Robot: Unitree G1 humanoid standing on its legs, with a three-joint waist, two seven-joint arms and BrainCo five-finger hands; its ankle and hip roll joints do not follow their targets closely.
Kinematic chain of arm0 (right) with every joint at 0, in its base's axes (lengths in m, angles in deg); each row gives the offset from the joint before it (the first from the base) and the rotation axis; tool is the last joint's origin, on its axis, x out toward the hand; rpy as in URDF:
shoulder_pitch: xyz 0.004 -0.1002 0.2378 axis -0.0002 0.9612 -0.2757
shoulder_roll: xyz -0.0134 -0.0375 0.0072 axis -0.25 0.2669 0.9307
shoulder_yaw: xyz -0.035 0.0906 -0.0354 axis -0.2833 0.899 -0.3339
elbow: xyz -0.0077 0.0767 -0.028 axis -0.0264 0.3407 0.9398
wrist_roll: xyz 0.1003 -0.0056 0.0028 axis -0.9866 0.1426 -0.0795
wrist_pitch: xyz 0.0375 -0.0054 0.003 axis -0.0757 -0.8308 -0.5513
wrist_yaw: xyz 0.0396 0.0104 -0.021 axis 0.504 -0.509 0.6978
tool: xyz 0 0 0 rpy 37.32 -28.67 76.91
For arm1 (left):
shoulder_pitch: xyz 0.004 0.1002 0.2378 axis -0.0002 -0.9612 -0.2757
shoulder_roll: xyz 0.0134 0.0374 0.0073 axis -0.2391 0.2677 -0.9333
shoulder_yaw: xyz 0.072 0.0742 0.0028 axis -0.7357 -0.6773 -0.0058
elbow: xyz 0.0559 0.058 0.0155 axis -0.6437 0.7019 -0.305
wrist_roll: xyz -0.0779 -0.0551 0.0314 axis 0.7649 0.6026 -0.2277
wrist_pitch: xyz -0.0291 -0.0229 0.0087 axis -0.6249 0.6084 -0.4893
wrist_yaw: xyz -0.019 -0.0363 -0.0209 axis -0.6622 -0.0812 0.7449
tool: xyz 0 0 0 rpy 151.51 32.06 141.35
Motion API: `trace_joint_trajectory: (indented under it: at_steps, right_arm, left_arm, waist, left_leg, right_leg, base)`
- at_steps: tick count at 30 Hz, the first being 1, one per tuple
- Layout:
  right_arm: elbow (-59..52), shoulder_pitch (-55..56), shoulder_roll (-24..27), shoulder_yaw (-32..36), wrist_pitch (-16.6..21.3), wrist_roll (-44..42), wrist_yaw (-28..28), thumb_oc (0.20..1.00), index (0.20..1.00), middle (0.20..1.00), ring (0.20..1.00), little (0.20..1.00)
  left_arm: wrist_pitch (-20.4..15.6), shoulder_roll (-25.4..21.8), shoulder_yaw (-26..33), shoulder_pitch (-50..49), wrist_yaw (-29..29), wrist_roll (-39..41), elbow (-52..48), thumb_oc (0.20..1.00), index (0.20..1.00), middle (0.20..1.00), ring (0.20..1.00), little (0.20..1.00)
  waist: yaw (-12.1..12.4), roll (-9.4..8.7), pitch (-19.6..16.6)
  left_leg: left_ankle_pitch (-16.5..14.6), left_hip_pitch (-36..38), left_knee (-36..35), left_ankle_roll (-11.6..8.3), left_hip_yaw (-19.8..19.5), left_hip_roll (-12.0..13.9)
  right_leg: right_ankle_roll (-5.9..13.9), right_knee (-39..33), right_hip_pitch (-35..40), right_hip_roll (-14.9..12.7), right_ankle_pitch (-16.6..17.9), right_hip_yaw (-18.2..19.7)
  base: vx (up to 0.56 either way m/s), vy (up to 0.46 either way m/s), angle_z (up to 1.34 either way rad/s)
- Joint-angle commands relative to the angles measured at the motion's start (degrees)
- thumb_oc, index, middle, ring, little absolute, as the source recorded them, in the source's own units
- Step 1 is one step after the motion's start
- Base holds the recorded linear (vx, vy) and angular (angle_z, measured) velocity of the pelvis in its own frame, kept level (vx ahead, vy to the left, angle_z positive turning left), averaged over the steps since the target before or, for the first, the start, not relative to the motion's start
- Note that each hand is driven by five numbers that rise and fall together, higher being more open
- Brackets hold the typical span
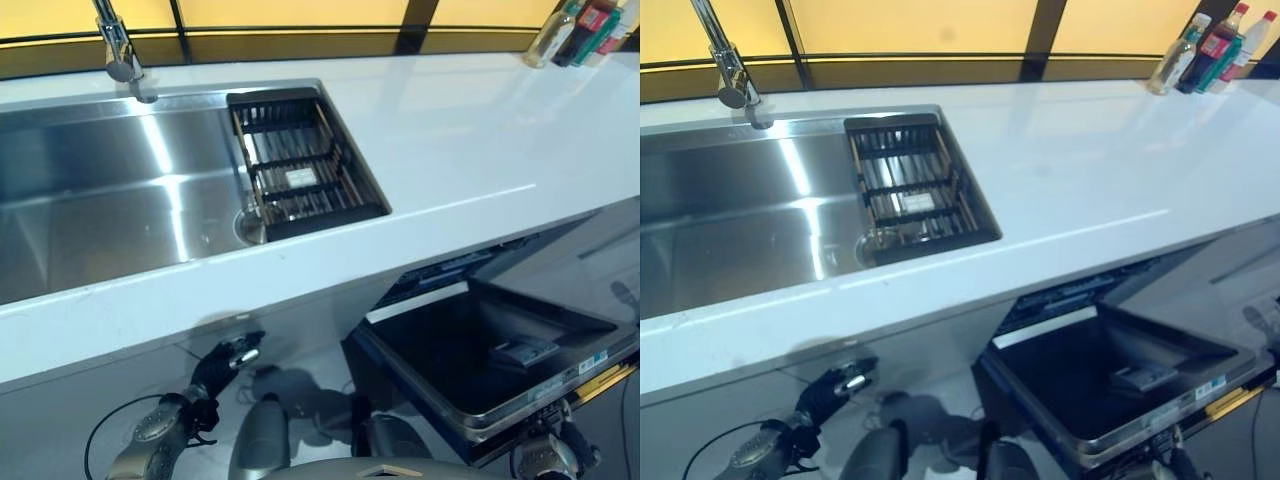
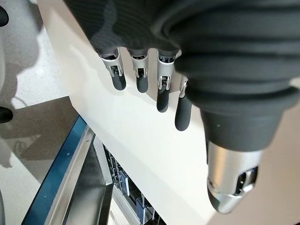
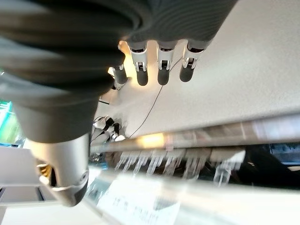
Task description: Pick up plates and place into dishwasher.
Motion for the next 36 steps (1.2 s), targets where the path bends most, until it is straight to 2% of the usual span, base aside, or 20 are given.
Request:
trace_joint_trajectory:
  at_steps: [1,5,7,9,12,15,20,23,28,36]
  right_arm:
    - [-0.9,1.6,1.3,0.1,2.9,-4.8,7.4,1.000,1.000,1.000,1.000,1.000]
    - [-0.6,2.4,0.7,-0.8,-0.3,-11.9,18.1,1.000,1.000,1.000,1.000,1.000]
    - [-0.7,2.5,0.0,-1.5,-3.0,-20.5,28.4,1.000,1.000,1.000,1.000,1.000]
    - [0.3,2.5,-0.1,-1.8,-6.6,-25.8,35.6,1.000,1.000,1.000,1.000,1.000]
    - [2.0,2.1,0.1,-2.2,-9.2,-25.1,39.4,1.000,1.000,1.000,1.000,1.000]
    - [2.9,1.6,0.5,-3.1,-9.4,-22.5,41.7,1.000,1.000,1.000,1.000,1.000]
    - [0.9,-0.2,1.5,-5.1,-6.8,-14.7,39.0,1.000,1.000,1.000,1.000,1.000]
    - [-1.5,-1.6,2.7,-6.0,-6.9,-10.7,35.8,1.000,1.000,1.000,1.000,1.000]
    - [-7.7,-5.2,6.1,-5.8,-11.3,-8.3,29.0,1.000,1.000,1.000,1.000,1.000]
    - [-11.1,-12.2,11.3,-4.3,-16.9,-12.6,24.8,1.000,1.000,1.000,1.000,1.000]
  left_arm:
    - [-1.9,-0.4,2.8,-1.1,1.0,-0.1,-6.3,1.000,1.000,1.000,1.000,1.000]
    - [-1.7,0.5,2.2,-1.3,1.2,-0.6,-4.9,1.000,1.000,1.000,1.000,1.000]
    - [-1.6,0.9,1.9,-1.5,1.8,-1.2,-4.5,1.000,1.000,1.000,1.000,1.000]
    - [-1.3,0.9,1.8,-1.8,2.8,-1.3,-3.9,1.000,1.000,1.000,1.000,1.000]
    - [-1.0,1.2,1.7,-2.4,3.8,-2.0,-2.9,1.000,1.000,1.000,1.000,1.000]
    - [-0.9,1.1,1.9,-3.1,4.4,-2.3,-2.7,1.000,1.000,1.000,1.000,1.000]
    - [-0.1,0.5,2.6,-4.2,4.7,-2.8,-4.2,1.000,1.000,1.000,1.000,1.000]
    - [0.7,0.0,3.2,-4.9,4.6,-3.1,-5.2,1.000,1.000,1.000,1.000,1.000]
    - [3.8,-1.3,4.9,-5.5,4.1,-4.6,-7.6,1.000,1.000,1.000,1.000,1.000]
    - [7.8,-3.9,5.9,-4.1,3.3,-5.2,-9.3,1.000,1.000,1.000,1.000,1.000]
  waist:
    - [-0.2,0.78,-1.4]
    - [-0.6,1.30,-1.6]
    - [-0.4,1.59,-1.5]
    - [-0.3,2.06,-1.5]
    - [-0.1,2.69,-1.5]
    - [0.4,2.89,-1.5]
    - [1.5,2.57,-1.5]
    - [2.2,1.71,-1.6]
    - [3.7,-0.64,-2.0]
    - [5.7,-3.10,-2.0]
  left_leg:
    - [-4.1,-1.8,5.3,7.00,3.6,-1.9]
    - [-6.5,-3.3,9.8,7.56,3.3,-2.4]
    - [-7.0,-3.4,10.8,7.78,2.9,-2.9]
    - [-7.3,-3.4,11.4,7.72,2.8,-3.1]
    - [-7.5,-2.8,11.9,7.52,2.7,-3.1]
    - [-7.4,-2.1,11.7,7.30,2.4,-3.2]
    - [-6.4,-0.6,9.6,6.83,1.9,-3.1]
    - [-5.7,0.7,7.6,6.56,1.6,-2.9]
    - [-5.0,2.6,4.4,6.48,1.2,-2.3]
    - [-4.5,3.7,1.6,6.69,0.8,-1.6]
  right_leg:
    - [1.20,6.1,-5.7,0.8,5.1,-0.5]
    - [0.19,11.0,-7.4,1.3,2.7,-0.7]
    - [-0.11,12.4,-7.7,1.3,1.9,-0.7]
    - [-0.18,13.6,-8.0,1.1,1.4,-0.9]
    - [-0.24,14.7,-8.0,0.8,0.9,-1.0]
    - [-0.14,14.3,-7.2,0.7,0.9,-1.0]
    - [0.49,12.1,-5.4,0.8,1.7,-1.0]
    - [1.00,10.0,-4.0,1.3,2.4,-0.8]
    - [1.63,6.0,-1.3,2.1,3.7,-0.9]
    - [2.18,3.0,0.2,3.0,5.3,-0.9]
  base:
    - [0.00,0.000,0.00]
    - [0.08,0.013,0.00]
    - [0.09,0.014,0.02]
    - [0.09,0.033,0.07]
    - [0.11,0.024,0.09]
    - [0.09,-0.001,0.00]
    - [0.07,-0.018,-0.02]
    - [0.06,-0.053,0.01]
    - [0.05,-0.084,-0.03]
    - [0.02,-0.052,0.12]
